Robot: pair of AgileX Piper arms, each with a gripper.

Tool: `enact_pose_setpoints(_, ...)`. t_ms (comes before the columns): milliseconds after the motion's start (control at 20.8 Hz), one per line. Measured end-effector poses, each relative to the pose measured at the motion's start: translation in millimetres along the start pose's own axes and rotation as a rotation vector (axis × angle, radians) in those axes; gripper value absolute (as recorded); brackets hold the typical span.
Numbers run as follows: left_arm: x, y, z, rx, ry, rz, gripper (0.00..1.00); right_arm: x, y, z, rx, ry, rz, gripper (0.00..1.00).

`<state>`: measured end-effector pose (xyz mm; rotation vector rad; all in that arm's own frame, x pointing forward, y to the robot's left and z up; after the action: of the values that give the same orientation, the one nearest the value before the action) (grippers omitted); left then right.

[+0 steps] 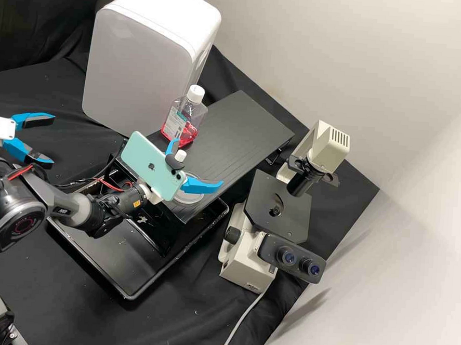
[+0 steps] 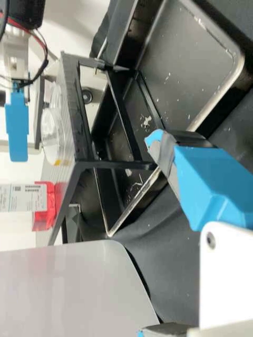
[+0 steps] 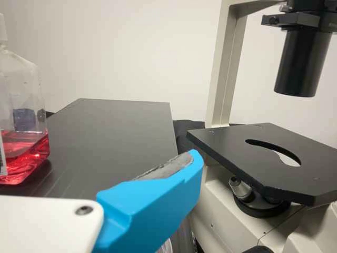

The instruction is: Place the lid on the petri dish

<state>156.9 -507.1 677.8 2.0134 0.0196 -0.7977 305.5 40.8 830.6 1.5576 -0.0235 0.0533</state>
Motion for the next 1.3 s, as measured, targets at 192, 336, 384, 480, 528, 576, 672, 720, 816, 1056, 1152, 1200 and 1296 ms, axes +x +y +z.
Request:
enact_pose_setpoints(192,0.1,-0.5,0.1,0.001,-0.001,-0.003,1.0,0.0,0.0,0.0,0.0,0.0,0.0,1.0)
enact_pose_setpoints(336,0.5,-2.1,0.4,0.003,-0.003,-0.01,1.0,0.0,0.0,0.0,0.0,0.0,0.0,1.0)
enact_pose_setpoints(384,0.5,-2.6,0.8,0.004,-0.005,-0.013,1.0,0.0,0.0,0.0,0.0,0.0,0.0,1.0)
enact_pose_setpoints(480,0.6,-3.4,1.7,0.005,-0.008,-0.016,1.0,-0.4,-0.4,0.4,0.0,-0.001,-0.001,1.0)
enact_pose_setpoints(528,0.5,-3.5,2.0,0.005,-0.008,-0.017,1.0,-1.7,-1.5,0.5,0.0,-0.002,-0.006,1.0)
enact_pose_setpoints(576,0.6,-4.1,2.3,0.006,-0.01,-0.02,1.0,-2.9,-2.8,-0.8,0.0,0.001,-0.011,1.0)
enact_pose_setpoints(672,0.8,-4.8,2.1,0.009,-0.009,-0.023,1.0,-6.7,-4.5,-4.7,0.001,0.014,-0.019,1.0)
enact_pose_setpoints(720,0.8,-4.8,2.1,0.009,-0.009,-0.023,1.0,-10.2,-5.8,-8.0,0.002,0.025,-0.024,1.0)
enact_pose_setpoints(816,0.8,-4.8,2.1,0.009,-0.009,-0.023,1.0,-15.5,-6.3,-16.1,0.004,0.055,-0.025,1.0)
enact_pose_setpoints(1056,0.8,-4.8,2.1,0.009,-0.009,-0.023,1.0,-27.7,-18.0,-34.3,-0.025,0.155,-0.033,1.0)
enact_pose_setpoints(1152,0.8,-4.8,2.1,0.011,-0.009,-0.023,1.0,-31.8,-23.9,-36.1,-0.044,0.169,-0.05,1.0)
enact_pose_setpoints(1200,0.8,-4.8,2.1,0.011,-0.009,-0.023,1.0,-33.6,-26.6,-36.7,-0.049,0.173,-0.059,1.0)
enact_pose_setpoints(1296,0.8,-4.8,2.1,0.011,-0.009,-0.023,1.0,-37.4,-31.1,-35.7,-0.066,0.176,-0.072,1.0)
